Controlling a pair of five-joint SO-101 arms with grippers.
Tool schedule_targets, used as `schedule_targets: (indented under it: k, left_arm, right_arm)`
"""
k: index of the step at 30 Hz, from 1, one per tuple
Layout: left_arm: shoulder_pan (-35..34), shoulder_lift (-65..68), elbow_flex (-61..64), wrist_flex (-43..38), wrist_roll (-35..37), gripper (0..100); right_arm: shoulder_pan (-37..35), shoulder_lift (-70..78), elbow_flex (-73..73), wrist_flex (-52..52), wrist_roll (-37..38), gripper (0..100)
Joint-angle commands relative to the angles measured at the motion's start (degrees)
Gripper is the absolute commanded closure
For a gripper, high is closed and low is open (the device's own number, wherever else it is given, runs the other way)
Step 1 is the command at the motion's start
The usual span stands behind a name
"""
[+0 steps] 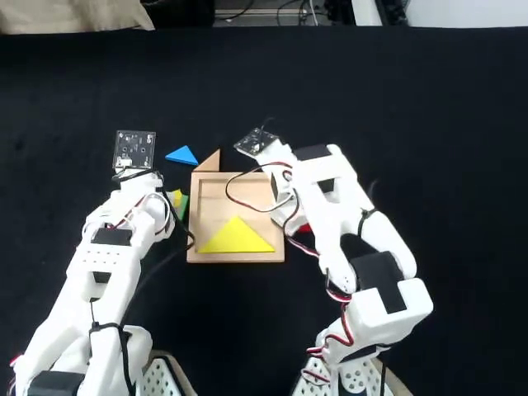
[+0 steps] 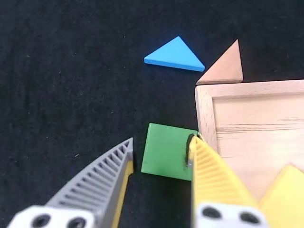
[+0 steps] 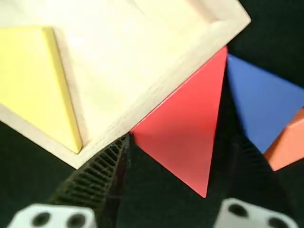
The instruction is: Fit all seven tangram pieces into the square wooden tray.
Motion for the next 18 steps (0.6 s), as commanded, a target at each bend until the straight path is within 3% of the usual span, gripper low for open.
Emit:
schedule_targets:
  k: [1,18]
  left_arm:
    - [0.5,-0.8,-0.4,-1.1,0.4,80]
    - [1.5,-0.8,-0.4,-1.1,0.4,80]
  right_arm:
    - [-1.1,0.0,-0.4,0.2,0.5,66.3]
    - [-3.9,-0.3,-1.7,1.3,-2.0,66.5]
